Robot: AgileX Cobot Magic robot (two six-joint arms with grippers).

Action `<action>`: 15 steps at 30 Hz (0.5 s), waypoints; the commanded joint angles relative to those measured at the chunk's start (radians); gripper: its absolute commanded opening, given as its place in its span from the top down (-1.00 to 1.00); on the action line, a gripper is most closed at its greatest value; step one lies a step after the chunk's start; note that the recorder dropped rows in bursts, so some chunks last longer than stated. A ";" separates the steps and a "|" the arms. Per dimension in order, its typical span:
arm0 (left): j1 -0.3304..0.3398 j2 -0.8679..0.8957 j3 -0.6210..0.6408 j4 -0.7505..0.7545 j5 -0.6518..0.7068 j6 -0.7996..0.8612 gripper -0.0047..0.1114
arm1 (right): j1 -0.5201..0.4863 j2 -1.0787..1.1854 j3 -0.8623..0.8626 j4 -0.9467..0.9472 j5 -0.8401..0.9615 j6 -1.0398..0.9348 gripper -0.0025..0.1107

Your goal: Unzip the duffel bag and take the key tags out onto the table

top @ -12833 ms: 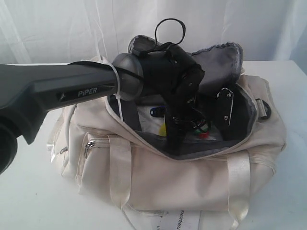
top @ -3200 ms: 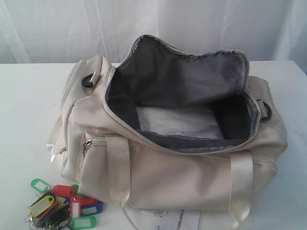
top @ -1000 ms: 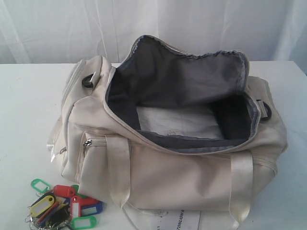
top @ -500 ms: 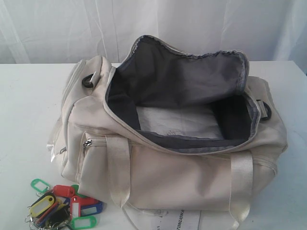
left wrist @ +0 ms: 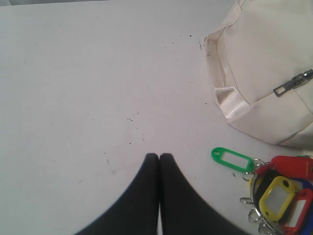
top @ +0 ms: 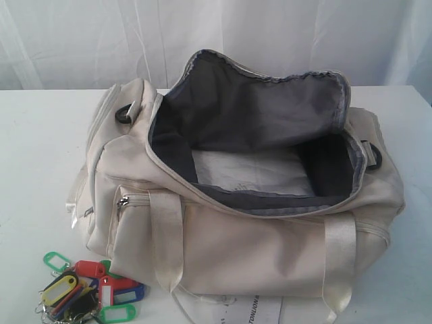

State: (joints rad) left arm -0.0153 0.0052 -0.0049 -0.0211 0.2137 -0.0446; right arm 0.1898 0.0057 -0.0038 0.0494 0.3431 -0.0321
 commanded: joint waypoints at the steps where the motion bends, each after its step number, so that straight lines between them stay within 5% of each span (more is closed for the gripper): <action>1: -0.008 -0.005 0.005 -0.008 -0.003 -0.004 0.92 | 0.003 -0.006 0.004 0.000 -0.009 -0.016 0.96; 15: -0.008 -0.005 0.005 -0.008 -0.003 -0.004 0.92 | 0.003 -0.006 0.004 0.000 0.006 -0.017 0.96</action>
State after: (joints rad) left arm -0.0153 0.0052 -0.0049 -0.0211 0.2137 -0.0446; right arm 0.1898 0.0057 -0.0038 0.0494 0.3489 -0.0369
